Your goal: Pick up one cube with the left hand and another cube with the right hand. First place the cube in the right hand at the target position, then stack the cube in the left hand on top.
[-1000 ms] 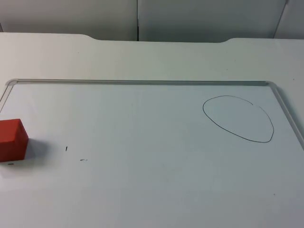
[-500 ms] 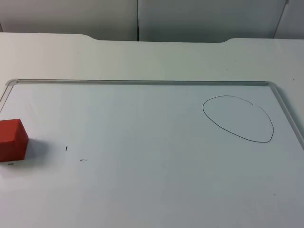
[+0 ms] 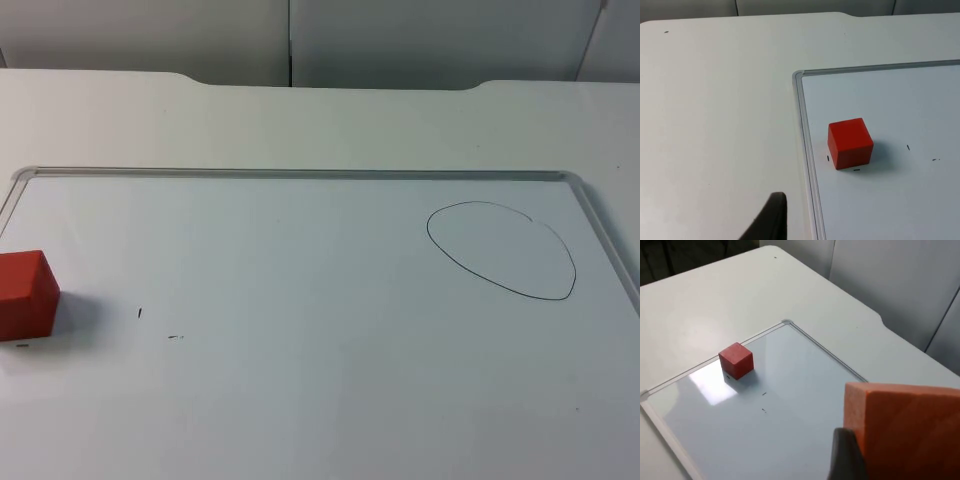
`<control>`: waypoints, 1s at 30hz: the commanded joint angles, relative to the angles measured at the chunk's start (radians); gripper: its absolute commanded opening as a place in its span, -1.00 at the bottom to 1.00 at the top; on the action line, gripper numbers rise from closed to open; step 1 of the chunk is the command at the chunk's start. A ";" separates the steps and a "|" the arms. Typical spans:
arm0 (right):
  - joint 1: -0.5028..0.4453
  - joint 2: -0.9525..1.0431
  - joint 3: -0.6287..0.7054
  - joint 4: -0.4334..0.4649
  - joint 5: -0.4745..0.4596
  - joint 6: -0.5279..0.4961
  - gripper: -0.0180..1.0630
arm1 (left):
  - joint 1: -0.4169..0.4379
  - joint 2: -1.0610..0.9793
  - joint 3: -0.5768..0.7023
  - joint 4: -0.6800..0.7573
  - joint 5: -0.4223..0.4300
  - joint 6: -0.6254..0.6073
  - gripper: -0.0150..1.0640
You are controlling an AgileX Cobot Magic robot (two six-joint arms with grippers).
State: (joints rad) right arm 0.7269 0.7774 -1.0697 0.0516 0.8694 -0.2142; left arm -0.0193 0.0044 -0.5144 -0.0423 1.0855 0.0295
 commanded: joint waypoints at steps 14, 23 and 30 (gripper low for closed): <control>0.003 -0.009 0.104 0.005 -0.119 0.001 -0.97 | 0.004 0.273 -0.145 -0.104 -0.221 0.032 0.96; 0.003 -0.009 0.104 0.032 -0.137 -0.002 -0.97 | 0.004 0.730 -0.240 -0.261 -0.347 0.369 0.95; 0.003 -0.016 0.143 0.032 -0.176 -0.013 -0.97 | 0.004 1.104 -0.290 -0.287 -0.457 0.367 0.95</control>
State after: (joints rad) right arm 0.7269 0.7664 -0.9304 0.0783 0.7212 -0.2198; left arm -0.0193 1.0820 -0.7959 -0.3161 0.6513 0.3967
